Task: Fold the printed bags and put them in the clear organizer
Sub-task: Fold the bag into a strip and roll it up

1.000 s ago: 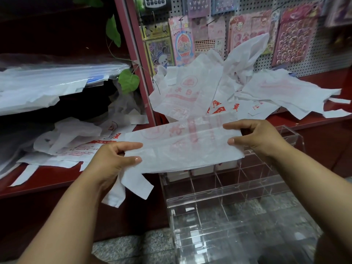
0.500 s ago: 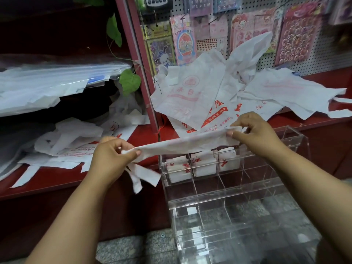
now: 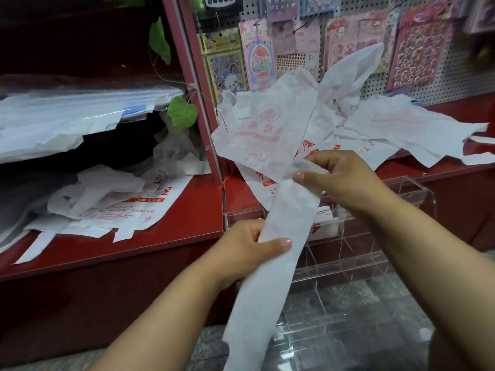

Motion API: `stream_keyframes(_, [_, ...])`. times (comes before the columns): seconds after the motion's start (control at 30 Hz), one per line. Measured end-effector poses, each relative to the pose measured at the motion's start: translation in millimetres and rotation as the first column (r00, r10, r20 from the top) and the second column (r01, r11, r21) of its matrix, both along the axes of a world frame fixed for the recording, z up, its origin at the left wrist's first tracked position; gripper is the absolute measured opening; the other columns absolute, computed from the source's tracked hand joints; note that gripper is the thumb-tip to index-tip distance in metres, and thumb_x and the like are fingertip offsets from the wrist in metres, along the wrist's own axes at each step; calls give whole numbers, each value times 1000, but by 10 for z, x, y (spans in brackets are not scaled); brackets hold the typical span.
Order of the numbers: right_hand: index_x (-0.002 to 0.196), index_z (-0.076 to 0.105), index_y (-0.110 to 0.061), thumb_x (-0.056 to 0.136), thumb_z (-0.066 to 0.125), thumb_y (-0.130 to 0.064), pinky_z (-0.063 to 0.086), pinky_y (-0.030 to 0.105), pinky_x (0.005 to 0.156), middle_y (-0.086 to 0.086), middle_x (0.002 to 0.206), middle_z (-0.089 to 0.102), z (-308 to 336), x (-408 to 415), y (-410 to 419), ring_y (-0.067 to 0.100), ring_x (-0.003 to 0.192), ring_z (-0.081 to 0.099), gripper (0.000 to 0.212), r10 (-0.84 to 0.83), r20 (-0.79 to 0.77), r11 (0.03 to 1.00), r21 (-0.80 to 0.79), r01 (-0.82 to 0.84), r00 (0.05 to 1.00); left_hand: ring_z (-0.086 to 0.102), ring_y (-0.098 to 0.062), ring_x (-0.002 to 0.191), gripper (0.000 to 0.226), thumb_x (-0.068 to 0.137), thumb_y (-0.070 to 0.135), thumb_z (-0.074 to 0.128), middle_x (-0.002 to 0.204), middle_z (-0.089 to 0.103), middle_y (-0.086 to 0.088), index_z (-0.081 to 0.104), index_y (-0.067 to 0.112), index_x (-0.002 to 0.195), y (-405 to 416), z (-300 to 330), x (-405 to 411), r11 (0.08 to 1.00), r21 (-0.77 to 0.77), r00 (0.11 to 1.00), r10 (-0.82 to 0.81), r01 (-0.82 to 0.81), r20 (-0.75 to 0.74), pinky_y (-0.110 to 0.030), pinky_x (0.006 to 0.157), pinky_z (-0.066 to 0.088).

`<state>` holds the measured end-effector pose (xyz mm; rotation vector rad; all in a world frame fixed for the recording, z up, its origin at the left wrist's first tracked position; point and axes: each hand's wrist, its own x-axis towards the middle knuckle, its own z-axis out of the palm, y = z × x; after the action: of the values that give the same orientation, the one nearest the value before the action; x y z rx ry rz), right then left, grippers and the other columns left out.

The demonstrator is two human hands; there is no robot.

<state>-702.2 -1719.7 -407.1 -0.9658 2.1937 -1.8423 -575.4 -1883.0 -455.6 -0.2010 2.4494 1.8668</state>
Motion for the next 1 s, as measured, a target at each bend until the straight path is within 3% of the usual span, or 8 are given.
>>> stream_keyframes(0.07, [102, 69, -17, 84, 71, -16, 51, 19, 70, 0, 94, 72, -17, 19, -50, 7, 80, 67, 18, 15, 48, 998, -67, -11, 999, 70, -18, 72, 8, 87, 22, 72, 83, 75, -2, 72, 15, 87, 112, -48, -42, 995, 5, 995, 102, -102, -3, -36, 73, 57])
stream_keyframes(0.2, [107, 57, -24, 81, 72, -33, 46, 26, 79, -2, 91, 68, -93, -14, -107, 9, 84, 63, 31, -14, 208, 980, -193, 55, 978, 72, -22, 77, 12, 87, 15, 67, 91, 76, -11, 72, 6, 94, 170, -45, -124, 864, 396, 932, 358, -312, -47, -31, 66, 57])
stream_keyframes(0.3, [95, 64, -16, 80, 72, -34, 46, 30, 76, -1, 79, 68, -284, 115, -169, 11, 75, 61, 25, 110, 243, 994, -10, -111, 964, 72, -24, 83, 16, 90, 12, 62, 96, 75, -14, 70, 4, 100, 134, 7, -161, 730, 578, 875, 481, -366, -53, -35, 71, 60])
stream_keyframes(0.43, [85, 67, -4, 76, 79, -20, 47, 32, 68, 12, 75, 60, -508, 317, -283, 18, 70, 55, 22, 141, 207, 979, 117, -168, 968, 71, -34, 97, 28, 96, 18, 56, 108, 72, -19, 63, 2, 117, 107, 67, -150, 688, 644, 879, 475, -336, -49, -47, 78, 60])
stream_keyframes(0.67, [66, 65, -15, 78, 77, -15, 46, 31, 64, 13, 72, 65, -511, 366, -261, 15, 64, 56, 17, 157, 111, 945, 271, -182, 981, 73, -13, 83, 35, 101, 38, 44, 87, 76, -1, 66, 11, 103, -283, 341, -155, 544, 764, 745, 654, -348, -127, -30, 74, 57])
stream_keyframes(0.77, [70, 65, -8, 80, 74, -8, 46, 34, 67, 18, 74, 61, -452, 375, -236, 21, 68, 55, 14, 112, 187, 987, 94, -132, 976, 63, -13, 70, 42, 95, 49, 45, 73, 68, 0, 68, 14, 96, -288, 291, -113, 673, 640, 840, 537, -371, -77, -30, 74, 50])
stream_keyframes(0.87, [78, 66, 0, 82, 71, -5, 47, 33, 72, 20, 81, 64, -357, 338, -184, 21, 71, 58, 8, 63, 211, 998, -31, -57, 976, 69, -20, 79, 23, 90, 29, 62, 88, 75, -8, 71, 9, 97, -51, 156, -40, 878, 346, 928, 369, -331, -46, -32, 76, 53])
stream_keyframes(1.0, [78, 70, -10, 84, 70, -10, 52, 22, 69, 6, 77, 70, -276, 321, -130, 10, 68, 62, 6, 50, 171, 997, -64, -40, 984, 71, -27, 84, 11, 91, 12, 65, 89, 76, -13, 75, 9, 86, 104, 135, -2, 891, 249, 879, 430, -379, -204, -37, 81, 56])
